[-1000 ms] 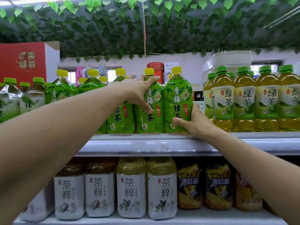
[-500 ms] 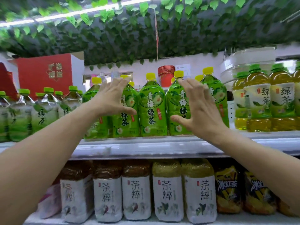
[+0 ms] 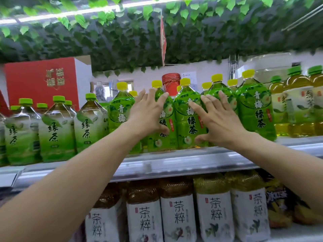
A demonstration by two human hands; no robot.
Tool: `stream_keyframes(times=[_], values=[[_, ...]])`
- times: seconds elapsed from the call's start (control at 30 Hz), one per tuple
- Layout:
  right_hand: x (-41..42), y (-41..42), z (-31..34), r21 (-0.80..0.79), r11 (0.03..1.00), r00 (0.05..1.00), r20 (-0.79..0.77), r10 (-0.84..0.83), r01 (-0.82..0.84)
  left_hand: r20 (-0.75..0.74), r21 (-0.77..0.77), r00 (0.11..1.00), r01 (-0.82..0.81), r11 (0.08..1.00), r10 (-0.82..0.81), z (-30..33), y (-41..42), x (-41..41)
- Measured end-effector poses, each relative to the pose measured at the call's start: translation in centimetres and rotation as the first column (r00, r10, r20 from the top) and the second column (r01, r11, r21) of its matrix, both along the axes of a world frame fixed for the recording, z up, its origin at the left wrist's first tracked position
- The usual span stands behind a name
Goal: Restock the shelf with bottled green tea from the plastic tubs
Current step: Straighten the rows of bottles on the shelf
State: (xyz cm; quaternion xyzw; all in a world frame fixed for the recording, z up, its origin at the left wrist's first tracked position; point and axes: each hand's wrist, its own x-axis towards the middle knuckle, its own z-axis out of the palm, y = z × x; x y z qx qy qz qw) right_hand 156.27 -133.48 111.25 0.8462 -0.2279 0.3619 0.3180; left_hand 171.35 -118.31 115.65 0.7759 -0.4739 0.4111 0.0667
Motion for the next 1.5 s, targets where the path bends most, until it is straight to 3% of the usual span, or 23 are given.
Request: stream_keyframes(times=[0.1,0.23,0.33,0.4,0.5,0.57,0.67,0.77,1.03,1.33,1.5], values=[[0.0,0.3,-0.1,0.021,1.000,1.000,-0.003,-0.006,0.006,-0.007,-0.021,0.999,0.050,0.999,-0.050,-0.2,0.0,0.3],[0.0,0.8,0.0,0.070,0.997,1.000,0.016,0.004,-0.005,0.114,-0.072,0.989,0.101,0.992,-0.093,-1.2,1.6,1.6],[0.4,1.6,0.7,0.080,0.994,0.995,0.072,0.064,-0.070,0.127,-0.349,0.968,0.248,0.904,-0.216,-3.2,3.6,4.2],[1.0,2.7,1.6,0.071,0.989,0.989,0.086,0.120,-0.126,-0.019,-0.542,0.924,0.311,0.781,-0.382,-4.7,5.0,5.7],[2.6,4.5,3.0,0.061,0.973,0.974,0.063,0.217,-0.221,-0.363,-0.654,0.743,0.227,0.722,-0.563,-6.4,6.1,7.1],[3.9,5.5,3.5,0.054,0.968,0.970,0.020,0.244,-0.245,-0.509,-0.685,0.583,0.172,0.708,-0.634,-6.6,6.2,8.0],[5.7,6.1,3.4,0.046,0.978,0.977,-0.067,0.204,-0.202,-0.649,-0.681,0.355,0.123,0.722,-0.673,-6.1,6.1,9.1],[6.7,5.9,3.2,0.068,0.985,0.980,-0.103,0.168,-0.162,-0.683,-0.675,0.249,0.143,0.723,-0.687,-5.8,6.2,10.0],[6.6,6.4,3.2,0.081,0.985,0.983,-0.094,0.157,-0.150,-0.699,-0.655,0.242,0.162,0.738,-0.673,-5.7,4.7,9.8],[7.4,7.0,3.0,0.053,0.994,0.991,-0.093,0.098,-0.093,-0.707,-0.676,0.138,0.155,0.720,-0.693,-5.3,4.6,10.1],[6.7,7.3,3.0,0.097,0.987,0.988,-0.078,0.135,-0.127,-0.716,-0.664,0.150,0.153,0.732,-0.681,-5.4,4.8,9.8]])
